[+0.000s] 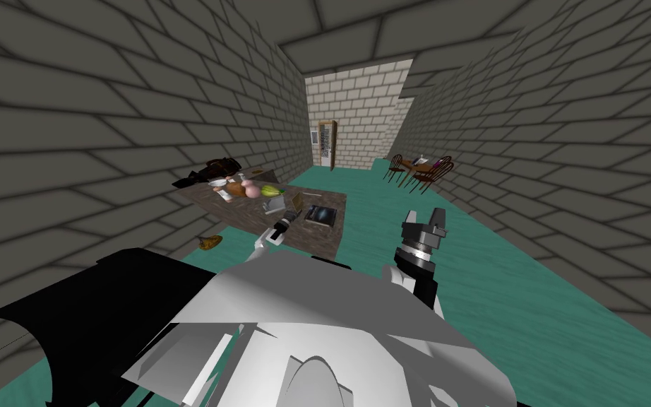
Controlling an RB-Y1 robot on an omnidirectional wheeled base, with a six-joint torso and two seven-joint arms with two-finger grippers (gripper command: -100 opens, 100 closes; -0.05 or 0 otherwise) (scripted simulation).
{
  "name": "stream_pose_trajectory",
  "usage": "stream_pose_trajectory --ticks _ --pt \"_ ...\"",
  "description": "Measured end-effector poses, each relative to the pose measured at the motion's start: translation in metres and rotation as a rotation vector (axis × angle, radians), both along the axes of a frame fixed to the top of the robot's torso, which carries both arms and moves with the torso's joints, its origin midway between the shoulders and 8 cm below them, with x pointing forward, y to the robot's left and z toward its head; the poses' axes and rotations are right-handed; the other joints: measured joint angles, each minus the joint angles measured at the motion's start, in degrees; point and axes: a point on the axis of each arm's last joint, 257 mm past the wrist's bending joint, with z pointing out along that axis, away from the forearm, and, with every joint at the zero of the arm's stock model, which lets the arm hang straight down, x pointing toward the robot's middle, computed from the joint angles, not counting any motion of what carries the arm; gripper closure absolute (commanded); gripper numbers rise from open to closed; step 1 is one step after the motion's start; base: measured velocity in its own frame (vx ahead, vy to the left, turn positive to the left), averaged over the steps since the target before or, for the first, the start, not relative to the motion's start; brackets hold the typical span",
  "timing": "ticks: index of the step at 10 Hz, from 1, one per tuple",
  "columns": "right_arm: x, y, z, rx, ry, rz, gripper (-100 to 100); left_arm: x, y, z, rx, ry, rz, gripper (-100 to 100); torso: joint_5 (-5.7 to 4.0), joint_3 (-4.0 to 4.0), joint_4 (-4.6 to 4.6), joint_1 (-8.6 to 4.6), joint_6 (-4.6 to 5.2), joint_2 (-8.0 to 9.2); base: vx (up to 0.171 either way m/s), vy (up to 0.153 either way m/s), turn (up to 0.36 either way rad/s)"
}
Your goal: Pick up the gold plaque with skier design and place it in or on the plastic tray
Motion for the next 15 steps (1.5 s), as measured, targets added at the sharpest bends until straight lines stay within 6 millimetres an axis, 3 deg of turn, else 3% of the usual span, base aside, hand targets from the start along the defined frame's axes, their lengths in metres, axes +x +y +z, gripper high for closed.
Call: stream_pose_trajectory --ticks 6,8,15 --pt "0.0 0.0 0.0 0.0 0.0 0.0 0 0.029 0.014 -0.003 0.0 -0.001 0.001 -100 0.0 0.0 0.0 -0.01 -0.01 0.0 -0.043 -0.016 -0.025" --pt "0.0 0.0 0.0 0.0 0.0 0.0 0 0.029 0.02 -0.014 -0.004 0.022 0.013 -100 0.01 -0.07 -0.03 0.04 -0.02 -0.12 -0.022 -0.008 -0.022" --pt "0.0 0.0 0.0 0.0 0.0 0.0 0 0.068 0.04 0.004 0.003 -0.011 0.021 -100 0.0 0.02 0.01 0.0 -0.02 0.04 -0.048 -0.017 -0.026"
